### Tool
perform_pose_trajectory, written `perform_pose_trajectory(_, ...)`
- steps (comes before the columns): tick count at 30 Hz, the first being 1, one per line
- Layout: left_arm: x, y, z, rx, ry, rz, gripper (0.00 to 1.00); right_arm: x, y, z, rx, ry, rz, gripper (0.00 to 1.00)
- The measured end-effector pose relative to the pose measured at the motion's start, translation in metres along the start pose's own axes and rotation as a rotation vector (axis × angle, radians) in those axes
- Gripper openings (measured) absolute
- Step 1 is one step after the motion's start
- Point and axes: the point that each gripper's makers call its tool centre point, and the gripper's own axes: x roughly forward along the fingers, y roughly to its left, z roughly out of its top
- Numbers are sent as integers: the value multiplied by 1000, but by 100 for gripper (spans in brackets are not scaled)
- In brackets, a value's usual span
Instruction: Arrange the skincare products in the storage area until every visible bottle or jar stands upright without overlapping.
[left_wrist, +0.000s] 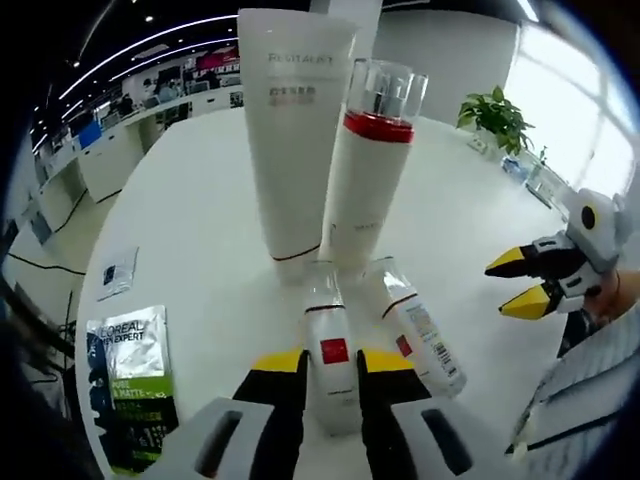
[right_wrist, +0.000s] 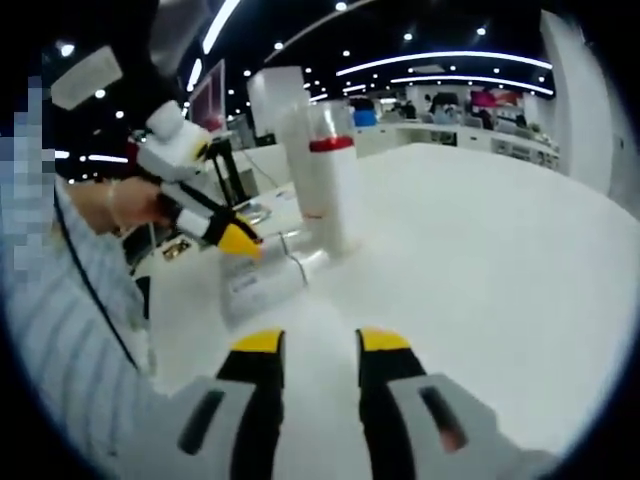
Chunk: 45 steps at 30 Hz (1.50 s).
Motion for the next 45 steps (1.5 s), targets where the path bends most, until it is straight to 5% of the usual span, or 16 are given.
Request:
perform_pose_trajectory(7, -7, 3, -17, -6, 26, -43, 20, 7, 3, 7, -20, 8, 25, 27)
perform_pose_trajectory(12, -18, 2, -36, 75, 77, -104, 20, 16, 13, 20, -59, 7, 75, 27)
perform_pose_trajectory(14, -25, 5, -52, 97, 133, -113, 21, 23, 22, 30, -80, 4, 120, 27)
perform_pose_trajectory(19, -37, 13, -68, 120, 150, -116, 20, 45, 52, 45, -154, 22, 253, 27)
perform_pose_trajectory(28, -59, 23, -99, 221, 236, -147, 20, 91, 119, 41, -444, 140, 461, 29)
perform_pose_trajectory(36, -62, 21, -107, 328, 246, -148, 21, 121, 146, 24, -621, 263, 558, 30)
perform_pose_trajectory(40, -62, 23, -108, 441, 267, -128, 21, 127, 152, 12, -654, 313, 584, 30)
perform_pose_trajectory(43, -61, 22, -108, 427, 271, -129, 21, 130, 148, 2, -678, 355, 561, 28)
perform_pose_trajectory(45, -61, 22, -108, 453, 265, -139, 21, 129, 150, -2, -608, 362, 555, 26)
